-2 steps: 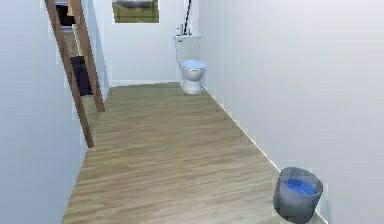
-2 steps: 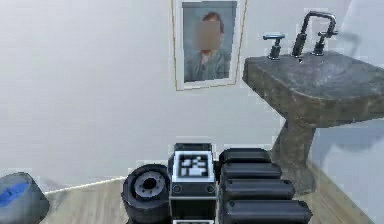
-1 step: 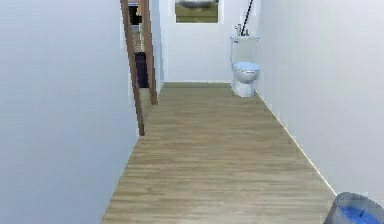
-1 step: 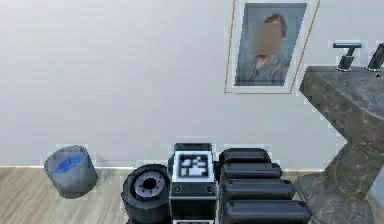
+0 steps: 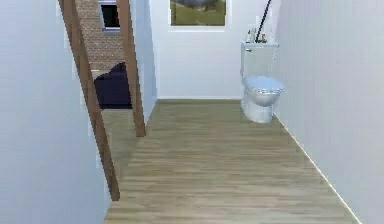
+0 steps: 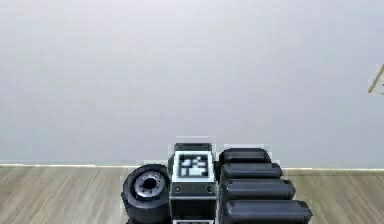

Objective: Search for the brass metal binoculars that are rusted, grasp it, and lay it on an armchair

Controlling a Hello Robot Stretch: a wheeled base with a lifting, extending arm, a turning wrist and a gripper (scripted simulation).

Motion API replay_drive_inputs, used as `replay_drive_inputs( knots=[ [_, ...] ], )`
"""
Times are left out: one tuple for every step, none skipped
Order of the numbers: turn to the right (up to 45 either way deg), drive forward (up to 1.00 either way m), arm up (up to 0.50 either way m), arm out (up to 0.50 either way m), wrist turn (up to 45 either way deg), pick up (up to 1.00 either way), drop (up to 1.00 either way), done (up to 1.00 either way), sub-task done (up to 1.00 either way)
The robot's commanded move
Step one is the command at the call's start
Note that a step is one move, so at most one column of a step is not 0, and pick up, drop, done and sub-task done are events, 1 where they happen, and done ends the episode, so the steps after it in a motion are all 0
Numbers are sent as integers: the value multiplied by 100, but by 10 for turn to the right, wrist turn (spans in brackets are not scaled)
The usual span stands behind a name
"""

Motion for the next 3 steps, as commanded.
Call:
replay_drive_inputs(
  knots=[
    [0,100,0,0,0,0,0,0,0],
    [0,45,0,0,0,0,0,0,0],
    [-420,0,0,0,0,0,0,0,0]
  ],
)
